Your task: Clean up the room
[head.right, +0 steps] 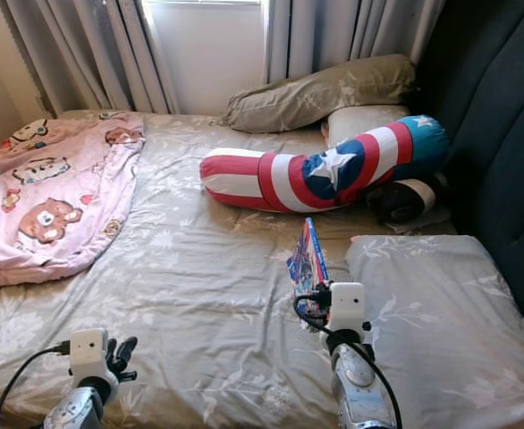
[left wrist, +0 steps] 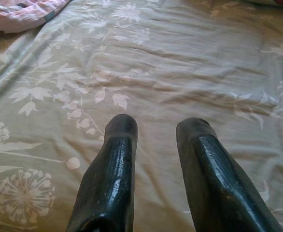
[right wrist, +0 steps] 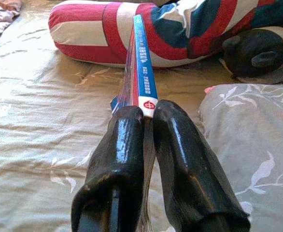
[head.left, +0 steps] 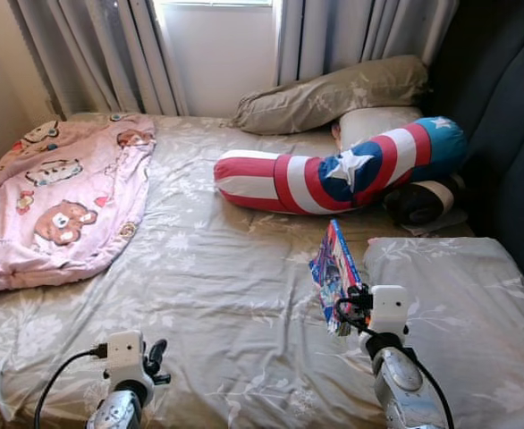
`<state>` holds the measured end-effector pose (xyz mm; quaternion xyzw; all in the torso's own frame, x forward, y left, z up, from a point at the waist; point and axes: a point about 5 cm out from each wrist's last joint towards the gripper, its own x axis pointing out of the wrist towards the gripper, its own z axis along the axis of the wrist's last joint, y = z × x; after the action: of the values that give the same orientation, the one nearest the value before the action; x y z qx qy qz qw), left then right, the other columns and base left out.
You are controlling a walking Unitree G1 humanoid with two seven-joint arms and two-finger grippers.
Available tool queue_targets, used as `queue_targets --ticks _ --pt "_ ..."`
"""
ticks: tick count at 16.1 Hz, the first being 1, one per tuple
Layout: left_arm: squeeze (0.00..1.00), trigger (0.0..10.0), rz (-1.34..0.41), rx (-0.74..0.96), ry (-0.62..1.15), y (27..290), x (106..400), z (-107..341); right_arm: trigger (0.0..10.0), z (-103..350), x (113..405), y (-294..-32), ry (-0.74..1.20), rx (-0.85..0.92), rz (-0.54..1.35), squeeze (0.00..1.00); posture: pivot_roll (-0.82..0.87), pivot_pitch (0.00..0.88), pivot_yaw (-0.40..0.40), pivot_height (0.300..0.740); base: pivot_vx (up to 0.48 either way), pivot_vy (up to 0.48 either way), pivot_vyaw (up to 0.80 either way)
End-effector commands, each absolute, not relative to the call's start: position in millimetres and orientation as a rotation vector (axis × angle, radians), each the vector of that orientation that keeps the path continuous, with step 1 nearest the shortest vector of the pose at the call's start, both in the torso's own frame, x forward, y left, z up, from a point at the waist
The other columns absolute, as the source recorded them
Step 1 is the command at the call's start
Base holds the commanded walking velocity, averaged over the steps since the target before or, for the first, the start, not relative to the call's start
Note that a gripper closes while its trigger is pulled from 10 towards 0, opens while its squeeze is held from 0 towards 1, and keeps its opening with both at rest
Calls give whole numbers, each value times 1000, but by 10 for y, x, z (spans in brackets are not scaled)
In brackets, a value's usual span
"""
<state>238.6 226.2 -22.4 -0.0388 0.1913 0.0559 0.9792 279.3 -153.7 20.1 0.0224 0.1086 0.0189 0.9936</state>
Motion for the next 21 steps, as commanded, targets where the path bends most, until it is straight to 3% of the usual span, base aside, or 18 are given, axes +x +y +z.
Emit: queue_targets --ticks 1,21 --pt "0 10000 105 -75 377 2247 2409 -207 10000 290 2831 -1534 163 39 38 0 4 0 -14 669 0 0 0" --pt "0 10000 80 -116 317 2224 2598 -67 10000 272 2822 -1516 174 28 44 0 10 0 -15 650 0 0 0"
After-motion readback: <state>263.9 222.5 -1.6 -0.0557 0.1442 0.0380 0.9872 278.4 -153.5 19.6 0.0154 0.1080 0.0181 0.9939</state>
